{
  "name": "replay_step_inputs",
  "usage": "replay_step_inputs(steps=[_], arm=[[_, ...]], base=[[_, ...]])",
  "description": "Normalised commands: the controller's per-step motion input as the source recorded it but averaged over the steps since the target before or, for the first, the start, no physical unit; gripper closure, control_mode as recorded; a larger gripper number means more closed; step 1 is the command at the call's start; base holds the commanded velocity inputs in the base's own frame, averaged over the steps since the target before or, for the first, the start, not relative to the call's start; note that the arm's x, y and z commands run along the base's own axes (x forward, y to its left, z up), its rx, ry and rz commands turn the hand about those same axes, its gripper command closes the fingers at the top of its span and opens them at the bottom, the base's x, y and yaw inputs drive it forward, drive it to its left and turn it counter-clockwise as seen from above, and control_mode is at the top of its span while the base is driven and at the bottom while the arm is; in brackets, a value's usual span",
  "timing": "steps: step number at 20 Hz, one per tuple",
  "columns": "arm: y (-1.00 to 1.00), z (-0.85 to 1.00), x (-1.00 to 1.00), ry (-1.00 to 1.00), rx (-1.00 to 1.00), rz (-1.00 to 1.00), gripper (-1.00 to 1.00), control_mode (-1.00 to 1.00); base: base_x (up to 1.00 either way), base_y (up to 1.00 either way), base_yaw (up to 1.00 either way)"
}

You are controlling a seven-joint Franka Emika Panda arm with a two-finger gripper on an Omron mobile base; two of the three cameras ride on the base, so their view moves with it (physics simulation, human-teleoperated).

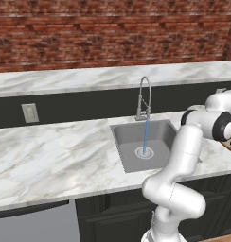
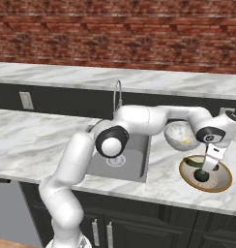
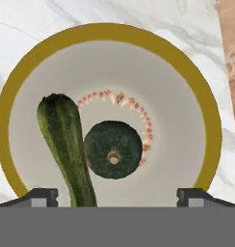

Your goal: Pick the squashs from the sink and place them in one bowl. Place the lemon wedge in the other bowl. Then turn off the sink faucet.

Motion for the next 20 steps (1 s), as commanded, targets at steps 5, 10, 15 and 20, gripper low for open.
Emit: replay_step_inputs(steps=[5, 10, 15, 20], arm=[[0.70, 0.44, -0.17, -0.08, -0.12, 0.01, -1.00, -1.00], [0.93, 0.39, -0.17, -0.10, -0.16, 0.06, -1.00, -1.00], [0.86, 0.40, -0.13, -0.09, -0.15, 0.09, -1.00, -1.00], [0.66, 0.29, 0.00, -0.11, -0.12, 0.18, -1.00, -1.00]], base=[[0.00, 0.00, 0.00], [0.00, 0.00, 0.00], [0.00, 0.00, 0.00], [0.00, 0.00, 0.00]])
